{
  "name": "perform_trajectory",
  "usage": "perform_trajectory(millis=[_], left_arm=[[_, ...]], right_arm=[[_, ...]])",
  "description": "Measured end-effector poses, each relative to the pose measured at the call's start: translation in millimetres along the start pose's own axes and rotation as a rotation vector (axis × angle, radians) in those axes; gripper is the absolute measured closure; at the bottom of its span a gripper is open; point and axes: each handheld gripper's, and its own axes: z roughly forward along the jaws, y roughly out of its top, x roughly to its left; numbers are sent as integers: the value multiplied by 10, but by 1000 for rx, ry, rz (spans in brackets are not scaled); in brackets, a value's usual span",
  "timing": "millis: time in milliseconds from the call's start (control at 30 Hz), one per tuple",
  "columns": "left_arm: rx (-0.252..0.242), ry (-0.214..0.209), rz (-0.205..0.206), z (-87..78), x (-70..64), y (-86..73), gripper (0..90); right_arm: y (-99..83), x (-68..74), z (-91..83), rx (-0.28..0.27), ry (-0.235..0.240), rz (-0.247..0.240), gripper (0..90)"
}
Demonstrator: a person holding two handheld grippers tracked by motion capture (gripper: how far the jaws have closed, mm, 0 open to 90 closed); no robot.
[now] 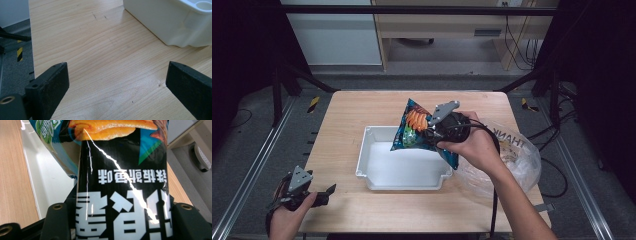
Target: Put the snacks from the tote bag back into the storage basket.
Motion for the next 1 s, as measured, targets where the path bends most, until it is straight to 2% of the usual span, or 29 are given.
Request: perform_trajectory(millis=[333,1000], left_arm=[[-2,1,0,-7,8,1,43],[0,-2,1,-8,5,4,44]], right_arm=[[109,57,207,5,29,-28,419],[189,179,455,28,70,-51,420]])
